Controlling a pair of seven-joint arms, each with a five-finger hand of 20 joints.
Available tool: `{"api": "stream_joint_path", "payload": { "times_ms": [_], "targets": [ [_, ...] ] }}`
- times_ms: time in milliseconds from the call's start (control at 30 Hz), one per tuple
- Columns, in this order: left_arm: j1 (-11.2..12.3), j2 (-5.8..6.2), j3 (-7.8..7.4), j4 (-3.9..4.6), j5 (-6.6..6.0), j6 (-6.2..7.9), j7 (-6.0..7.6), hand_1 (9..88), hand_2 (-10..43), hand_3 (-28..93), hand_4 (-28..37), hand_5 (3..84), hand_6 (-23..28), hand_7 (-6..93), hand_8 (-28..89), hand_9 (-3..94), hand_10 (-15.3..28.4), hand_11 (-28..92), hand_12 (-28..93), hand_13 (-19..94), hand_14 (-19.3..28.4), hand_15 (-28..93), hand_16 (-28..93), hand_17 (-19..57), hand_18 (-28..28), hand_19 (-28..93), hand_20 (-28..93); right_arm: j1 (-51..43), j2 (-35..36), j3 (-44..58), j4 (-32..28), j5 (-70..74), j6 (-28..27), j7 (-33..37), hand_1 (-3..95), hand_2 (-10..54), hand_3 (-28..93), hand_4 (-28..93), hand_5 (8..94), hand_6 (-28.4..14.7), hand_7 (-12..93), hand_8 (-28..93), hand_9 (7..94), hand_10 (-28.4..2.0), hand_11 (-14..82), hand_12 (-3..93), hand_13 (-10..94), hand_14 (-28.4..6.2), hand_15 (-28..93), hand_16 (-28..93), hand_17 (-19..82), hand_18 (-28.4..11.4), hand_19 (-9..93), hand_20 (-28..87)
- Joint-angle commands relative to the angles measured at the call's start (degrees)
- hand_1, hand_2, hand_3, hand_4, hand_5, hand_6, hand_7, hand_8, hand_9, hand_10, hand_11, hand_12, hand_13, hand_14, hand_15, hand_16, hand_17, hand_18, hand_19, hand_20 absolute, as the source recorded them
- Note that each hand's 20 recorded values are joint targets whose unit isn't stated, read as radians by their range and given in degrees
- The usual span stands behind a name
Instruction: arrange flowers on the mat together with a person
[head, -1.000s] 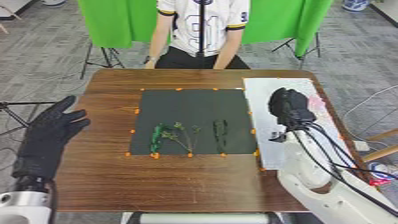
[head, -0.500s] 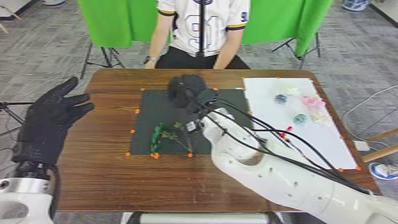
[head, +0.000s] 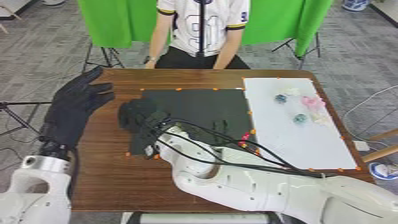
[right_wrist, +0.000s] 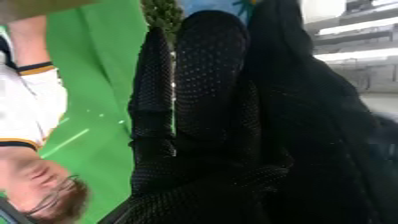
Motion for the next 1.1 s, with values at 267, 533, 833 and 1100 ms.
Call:
{"api": "stream_joint_path", "payload": {
  "times_ms": [267, 533, 833, 1100],
  "targets": [
    [1.16, -0.14, -0.43, -0.23, -0.30, -0.15, 1.62, 24.6, 5.0, 80, -27.0, 33.3, 7.3, 16.9, -12, 31.9, 19.3, 35, 9, 22, 25.2, 62, -13, -7.9, 22.4, 55, 11, -3.19, 0.36, 2.45, 2.30, -12.10, -10.25, -3.44, 64.0, -9.5, 51, -28, 74.5, 11.0, 28, -6, 87.9, 1.8, 4.7, 27.7, 78, 0.4, 61, 21, 28, -10.4, 73, 13],
    [1.53, -0.60, -0.33, -0.21, -0.10, -0.66, 0.97, 24.6, 5.0, 80, -27.0, 33.4, 7.3, 16.9, -12, 31.9, 19.4, 35, 9, 22, 25.2, 62, -13, -7.9, 22.4, 55, 11, -1.78, 0.48, 1.58, 1.20, -13.32, -10.03, -2.42, 57.7, -9.5, 52, -28, 65.9, 9.3, 26, -8, 78.0, -1.0, 7.9, 23.5, 72, -2.0, 59, 22, 24, -12.6, 71, 18],
    [2.69, -0.39, -1.00, -0.57, -0.19, -0.33, 1.26, 24.6, 5.0, 80, -26.9, 33.4, 7.3, 16.8, -12, 31.8, 19.2, 35, 10, 22, 25.3, 62, -13, -7.9, 22.3, 55, 11, 1.42, 1.11, -2.41, 1.48, -15.90, -9.49, 1.95, 51.6, -9.5, 62, -28, 65.5, 8.8, 24, -9, 71.2, -5.5, 18.3, 16.4, 67, -2.7, 59, 22, 22, -13.6, 71, 20],
    [4.50, -0.36, -2.11, -1.25, -0.17, 0.19, 1.45, 24.5, 4.9, 81, -27.0, 33.4, 7.3, 16.9, -12, 31.8, 19.3, 35, 10, 22, 25.2, 63, -13, -8.0, 22.3, 55, 11, 2.95, 1.85, -2.42, -0.09, -15.06, -8.76, 2.71, 48.0, -9.5, 68, -28, 64.9, 8.5, 23, -12, 69.0, -7.1, 20.0, 14.5, 66, -4.1, 61, 20, 21, -14.8, 71, 21]
  ]
}}
